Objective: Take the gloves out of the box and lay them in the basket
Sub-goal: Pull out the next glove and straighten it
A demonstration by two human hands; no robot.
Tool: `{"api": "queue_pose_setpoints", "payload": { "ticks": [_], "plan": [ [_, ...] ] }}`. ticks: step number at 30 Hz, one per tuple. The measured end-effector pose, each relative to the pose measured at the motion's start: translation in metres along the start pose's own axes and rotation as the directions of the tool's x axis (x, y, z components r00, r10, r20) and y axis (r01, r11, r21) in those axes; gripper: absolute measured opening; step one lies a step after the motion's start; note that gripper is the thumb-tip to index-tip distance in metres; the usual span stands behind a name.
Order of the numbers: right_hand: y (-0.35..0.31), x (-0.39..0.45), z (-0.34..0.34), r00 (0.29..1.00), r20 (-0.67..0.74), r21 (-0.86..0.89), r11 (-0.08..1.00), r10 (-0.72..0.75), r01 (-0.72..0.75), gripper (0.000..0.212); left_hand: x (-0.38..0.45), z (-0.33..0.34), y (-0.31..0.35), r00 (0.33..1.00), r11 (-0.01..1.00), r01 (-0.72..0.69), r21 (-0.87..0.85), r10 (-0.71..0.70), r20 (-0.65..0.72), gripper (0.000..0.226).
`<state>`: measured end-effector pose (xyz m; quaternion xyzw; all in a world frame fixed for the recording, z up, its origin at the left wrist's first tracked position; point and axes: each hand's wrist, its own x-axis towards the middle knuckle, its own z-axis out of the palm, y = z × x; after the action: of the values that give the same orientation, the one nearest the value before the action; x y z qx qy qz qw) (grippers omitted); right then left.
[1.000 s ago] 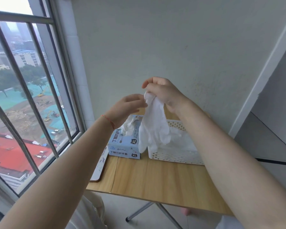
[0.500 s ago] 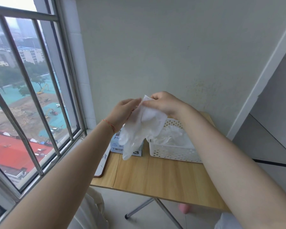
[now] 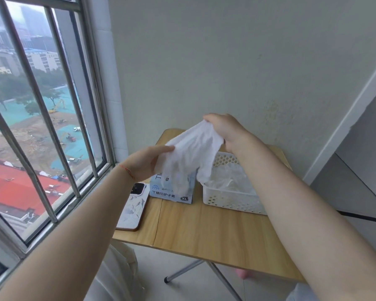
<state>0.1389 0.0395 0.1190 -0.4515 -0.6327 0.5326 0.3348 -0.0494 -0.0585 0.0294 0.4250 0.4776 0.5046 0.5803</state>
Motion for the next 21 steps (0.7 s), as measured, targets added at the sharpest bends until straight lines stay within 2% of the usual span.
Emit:
{"api": "queue_pose_setpoints", "payload": {
  "ticks": [1,3,5,7,10,14,18,21],
  "plan": [
    [0.002,0.002,-0.001,0.999,-0.003,0.025,0.999,0.044,-0.044,0.028,0.004,-0.003,0.002,0.999,0.999,-0.016,-0.048,0.014,-0.039,0.044],
    [0.008,0.003,-0.005,0.994,0.001,0.069,0.992,0.107,-0.107,0.033,0.012,-0.004,0.007,0.988,0.999,-0.028,-0.026,0.024,-0.151,0.046],
    [0.018,0.004,-0.011,0.989,-0.019,0.090,0.985,0.149,-0.146,0.029,0.024,0.003,0.010,0.958,0.987,-0.017,0.159,0.062,-0.279,0.040],
    [0.036,0.008,-0.025,0.983,-0.068,0.066,0.984,0.172,-0.168,0.025,0.039,0.022,0.010,0.938,0.922,0.017,0.386,0.119,-0.325,0.024],
    [0.065,0.012,-0.047,0.971,-0.129,-0.033,0.978,0.200,-0.206,0.017,0.066,0.047,0.006,0.936,0.783,0.020,0.622,0.205,-0.287,0.019],
    [0.098,0.017,-0.088,0.956,-0.234,-0.187,0.957,0.176,-0.222,0.021,0.100,0.083,0.003,0.951,0.548,0.045,0.835,0.232,-0.203,0.016],
    [0.119,0.015,-0.125,0.952,-0.293,-0.397,0.894,0.088,-0.205,0.019,0.126,0.118,-0.002,0.971,0.403,0.060,0.913,0.188,-0.146,0.017],
    [0.130,0.012,-0.142,0.944,-0.329,-0.612,0.762,-0.004,-0.210,0.030,0.140,0.136,-0.010,0.980,0.313,0.070,0.947,0.155,-0.124,0.023]
  ]
}}
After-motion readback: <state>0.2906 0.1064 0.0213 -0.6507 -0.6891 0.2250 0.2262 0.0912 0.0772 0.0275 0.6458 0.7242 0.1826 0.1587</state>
